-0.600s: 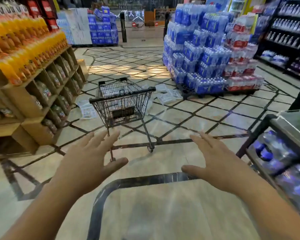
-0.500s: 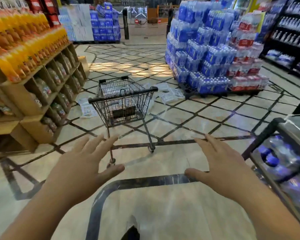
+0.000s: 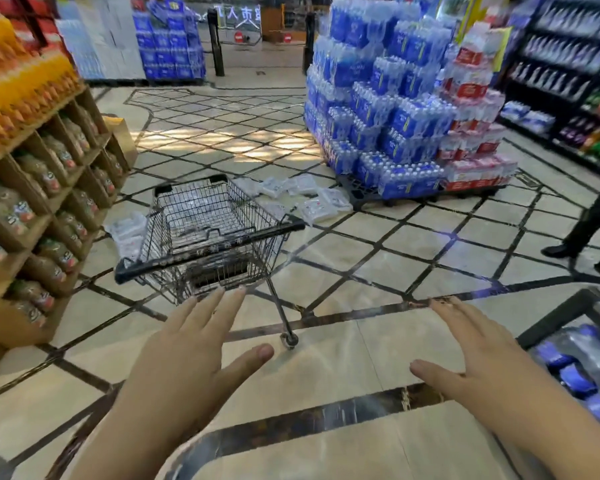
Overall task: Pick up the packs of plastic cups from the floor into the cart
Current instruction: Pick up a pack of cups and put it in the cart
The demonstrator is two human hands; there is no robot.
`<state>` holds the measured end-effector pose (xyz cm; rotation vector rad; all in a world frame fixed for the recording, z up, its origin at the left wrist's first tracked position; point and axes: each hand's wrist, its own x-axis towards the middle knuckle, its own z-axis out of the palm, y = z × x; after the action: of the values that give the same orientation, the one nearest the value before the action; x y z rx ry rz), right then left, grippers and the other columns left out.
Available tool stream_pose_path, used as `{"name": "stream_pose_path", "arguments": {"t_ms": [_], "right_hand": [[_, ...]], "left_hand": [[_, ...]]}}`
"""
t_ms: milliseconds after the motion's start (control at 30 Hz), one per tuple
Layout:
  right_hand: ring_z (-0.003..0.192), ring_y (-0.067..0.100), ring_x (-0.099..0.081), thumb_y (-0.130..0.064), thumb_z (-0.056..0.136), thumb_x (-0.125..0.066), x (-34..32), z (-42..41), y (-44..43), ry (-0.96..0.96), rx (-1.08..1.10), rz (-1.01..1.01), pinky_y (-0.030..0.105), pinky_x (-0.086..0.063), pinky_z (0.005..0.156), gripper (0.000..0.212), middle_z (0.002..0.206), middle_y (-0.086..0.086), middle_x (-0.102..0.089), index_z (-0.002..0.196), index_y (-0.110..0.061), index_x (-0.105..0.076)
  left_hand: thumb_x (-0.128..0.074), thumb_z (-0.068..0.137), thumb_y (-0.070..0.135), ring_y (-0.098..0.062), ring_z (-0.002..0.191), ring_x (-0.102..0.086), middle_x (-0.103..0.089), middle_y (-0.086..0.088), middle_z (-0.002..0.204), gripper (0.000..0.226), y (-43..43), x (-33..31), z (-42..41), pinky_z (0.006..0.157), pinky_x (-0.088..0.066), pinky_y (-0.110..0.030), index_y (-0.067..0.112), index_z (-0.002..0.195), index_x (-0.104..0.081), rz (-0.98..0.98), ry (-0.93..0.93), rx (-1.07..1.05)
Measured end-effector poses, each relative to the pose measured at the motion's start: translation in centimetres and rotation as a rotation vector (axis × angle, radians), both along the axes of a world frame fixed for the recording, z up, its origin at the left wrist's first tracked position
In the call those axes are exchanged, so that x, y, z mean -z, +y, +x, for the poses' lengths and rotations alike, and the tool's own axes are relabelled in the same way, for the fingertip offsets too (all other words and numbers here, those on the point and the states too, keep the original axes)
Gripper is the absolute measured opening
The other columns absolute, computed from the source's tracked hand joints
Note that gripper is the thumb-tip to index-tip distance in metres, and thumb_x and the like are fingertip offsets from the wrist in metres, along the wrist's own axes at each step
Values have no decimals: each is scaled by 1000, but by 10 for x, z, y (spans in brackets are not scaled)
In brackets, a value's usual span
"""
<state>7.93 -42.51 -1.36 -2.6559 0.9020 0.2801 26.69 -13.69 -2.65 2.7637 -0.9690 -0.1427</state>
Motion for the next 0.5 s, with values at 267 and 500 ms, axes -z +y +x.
{"name": "stream_pose_path", "arguments": {"t_ms": [267, 500], "right_hand": [[150, 6, 3, -86, 77, -38, 19, 61, -96, -39, 141, 117, 34, -16, 120, 97, 161, -24, 14, 154, -46, 4], [151, 8, 5, -87, 73, -32, 28, 123, -240, -95, 103, 120, 33, -14, 122, 99, 161, -22, 13, 154, -45, 6]], "left_hand": [[5, 59, 98, -14, 150, -9, -4, 20, 162, 99, -131, -2, 103, 121, -19, -36, 55, 147, 14, 60, 13, 116], [3, 63, 98, -16, 148, -15, -14, 15, 162, 91, -272, 17, 164, 119, -25, -41, 59, 145, 7, 35, -33, 147]]}}
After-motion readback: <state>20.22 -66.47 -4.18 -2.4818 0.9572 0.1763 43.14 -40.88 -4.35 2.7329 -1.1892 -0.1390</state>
